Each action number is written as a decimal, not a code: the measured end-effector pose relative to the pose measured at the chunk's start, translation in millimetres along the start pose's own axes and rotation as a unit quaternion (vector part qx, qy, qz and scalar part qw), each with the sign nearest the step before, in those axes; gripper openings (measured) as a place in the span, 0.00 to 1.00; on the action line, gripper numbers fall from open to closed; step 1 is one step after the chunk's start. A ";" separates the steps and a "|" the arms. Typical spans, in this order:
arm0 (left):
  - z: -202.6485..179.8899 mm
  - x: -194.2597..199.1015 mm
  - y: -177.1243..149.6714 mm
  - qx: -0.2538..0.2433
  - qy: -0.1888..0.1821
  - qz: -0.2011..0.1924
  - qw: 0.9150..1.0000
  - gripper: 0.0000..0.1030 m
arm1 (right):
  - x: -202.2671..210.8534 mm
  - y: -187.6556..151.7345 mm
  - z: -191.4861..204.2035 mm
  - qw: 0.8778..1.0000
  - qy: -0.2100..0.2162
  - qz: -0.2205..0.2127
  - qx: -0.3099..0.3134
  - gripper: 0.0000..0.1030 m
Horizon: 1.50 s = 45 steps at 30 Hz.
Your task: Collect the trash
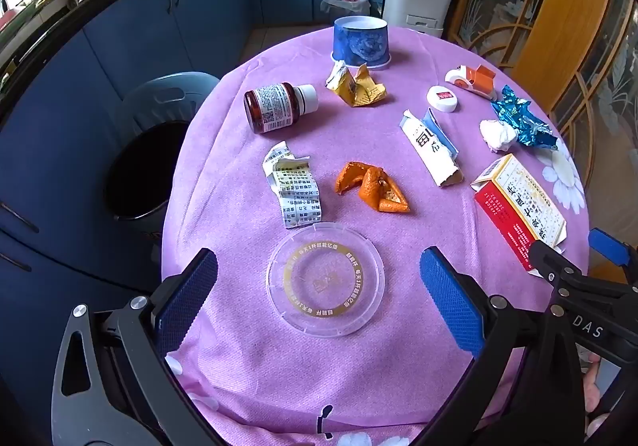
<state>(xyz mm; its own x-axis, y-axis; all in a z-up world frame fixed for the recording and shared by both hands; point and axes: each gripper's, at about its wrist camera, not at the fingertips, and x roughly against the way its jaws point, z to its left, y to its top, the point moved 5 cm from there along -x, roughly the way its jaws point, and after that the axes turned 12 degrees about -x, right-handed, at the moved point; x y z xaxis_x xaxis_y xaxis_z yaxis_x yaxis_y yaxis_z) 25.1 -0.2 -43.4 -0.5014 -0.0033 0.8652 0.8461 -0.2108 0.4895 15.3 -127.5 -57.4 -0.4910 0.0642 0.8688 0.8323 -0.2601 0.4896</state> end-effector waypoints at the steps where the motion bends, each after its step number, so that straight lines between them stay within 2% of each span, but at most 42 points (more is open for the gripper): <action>1: 0.2 0.2 0.0 0.000 0.000 0.000 1.000 0.97 | 0.0 0.0 0.2 1.000 0.000 0.000 0.000 0.94; 45: -2.1 4.8 1.7 0.001 -0.002 -0.003 1.000 0.97 | 1.9 1.3 0.1 1.000 0.000 -0.003 0.000 0.94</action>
<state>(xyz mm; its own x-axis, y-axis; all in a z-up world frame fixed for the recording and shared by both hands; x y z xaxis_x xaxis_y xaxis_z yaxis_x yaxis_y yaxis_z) 23.8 -2.6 -38.7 -0.5062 0.0026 0.8624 0.8431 -0.2092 0.4955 15.5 -127.6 -55.1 -0.4960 0.0664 0.8658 0.8293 -0.2593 0.4950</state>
